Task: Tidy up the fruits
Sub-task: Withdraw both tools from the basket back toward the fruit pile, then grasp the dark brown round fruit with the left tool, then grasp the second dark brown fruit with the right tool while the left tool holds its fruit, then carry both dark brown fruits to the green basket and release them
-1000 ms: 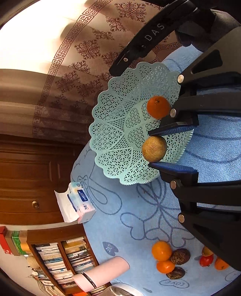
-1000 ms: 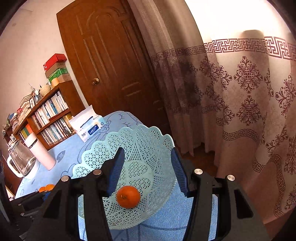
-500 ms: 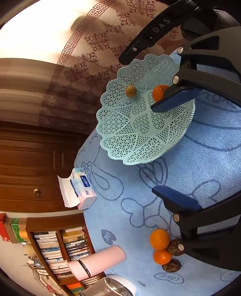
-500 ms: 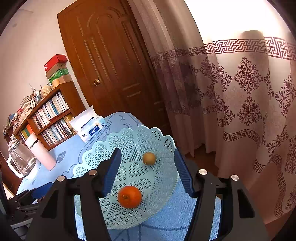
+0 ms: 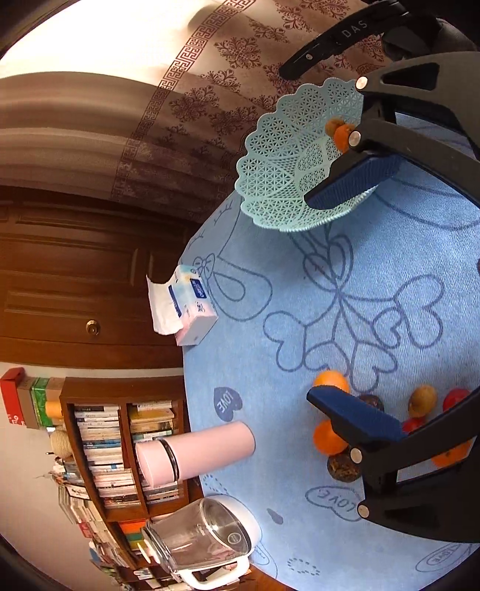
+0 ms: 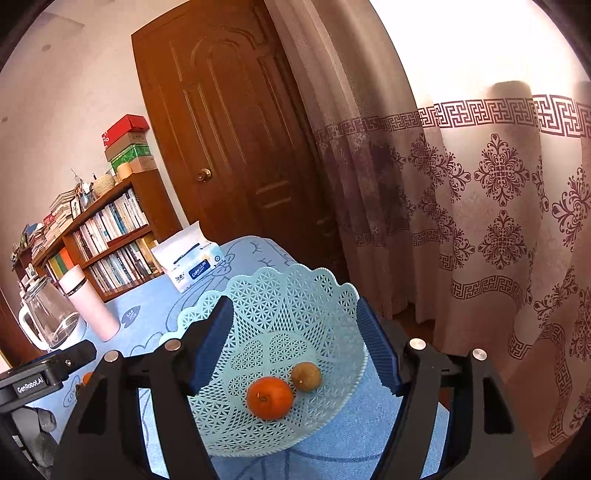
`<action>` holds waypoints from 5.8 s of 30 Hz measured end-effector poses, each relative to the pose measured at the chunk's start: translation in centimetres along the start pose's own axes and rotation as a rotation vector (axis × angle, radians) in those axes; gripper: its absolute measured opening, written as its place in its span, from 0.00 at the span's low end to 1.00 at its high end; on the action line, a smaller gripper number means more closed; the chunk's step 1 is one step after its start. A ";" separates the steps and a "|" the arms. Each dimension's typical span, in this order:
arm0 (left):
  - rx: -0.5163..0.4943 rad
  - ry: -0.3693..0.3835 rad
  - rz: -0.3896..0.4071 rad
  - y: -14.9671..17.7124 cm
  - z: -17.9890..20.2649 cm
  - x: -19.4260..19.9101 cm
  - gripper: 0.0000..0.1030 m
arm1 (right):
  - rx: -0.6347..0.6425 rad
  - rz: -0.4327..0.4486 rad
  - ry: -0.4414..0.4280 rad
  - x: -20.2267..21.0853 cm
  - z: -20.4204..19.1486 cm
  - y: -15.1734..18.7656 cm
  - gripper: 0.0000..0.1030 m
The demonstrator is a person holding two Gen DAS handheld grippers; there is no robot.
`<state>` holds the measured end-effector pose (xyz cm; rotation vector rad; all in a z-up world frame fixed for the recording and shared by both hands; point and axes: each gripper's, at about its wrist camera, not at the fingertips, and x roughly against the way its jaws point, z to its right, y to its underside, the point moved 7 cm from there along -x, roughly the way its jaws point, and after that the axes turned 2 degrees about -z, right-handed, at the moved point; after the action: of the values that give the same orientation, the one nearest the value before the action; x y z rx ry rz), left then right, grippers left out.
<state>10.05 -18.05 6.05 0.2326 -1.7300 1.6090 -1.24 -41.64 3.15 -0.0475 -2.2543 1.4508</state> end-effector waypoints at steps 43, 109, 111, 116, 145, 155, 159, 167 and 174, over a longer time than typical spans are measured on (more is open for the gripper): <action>0.151 -0.235 -0.214 5.7 -18.0 -4.8 0.74 | 0.199 0.028 -0.026 0.5 -4.2 1.4 0.75; 0.303 -0.224 0.012 3.6 -21.1 1.2 0.41 | 0.515 -0.632 -0.403 -8.8 -29.7 17.0 0.41; 0.304 -0.223 0.014 3.6 -21.2 1.2 0.41 | 0.499 -0.633 -0.415 -8.5 -29.5 16.8 0.41; 0.303 -0.219 0.019 3.5 -21.1 1.3 0.41 | 0.488 -0.600 -0.436 -7.3 -29.4 15.9 0.41; 0.220 -0.182 0.023 3.5 -18.3 1.2 0.41 | 0.276 -0.356 -0.258 -3.5 -16.3 4.3 0.41; 0.184 -0.174 0.032 3.3 -17.1 1.4 0.41 | 0.167 -0.432 -0.172 -4.8 -10.2 4.6 0.41; 0.173 -0.173 0.031 3.3 -16.7 1.4 0.41 | 0.138 -0.462 -0.175 -5.1 -9.3 5.2 0.41; 0.131 -0.170 0.033 3.1 -15.4 1.3 0.41 | 0.086 -0.472 -0.187 -4.8 -8.4 5.6 0.42; 0.103 -0.142 0.023 2.8 -13.5 1.3 0.41 | 0.038 -0.408 -0.188 -4.1 -6.6 4.2 0.42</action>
<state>12.77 -4.63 3.76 0.3859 -1.7627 1.7365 4.11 -35.21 0.34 0.5493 -2.2087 1.3172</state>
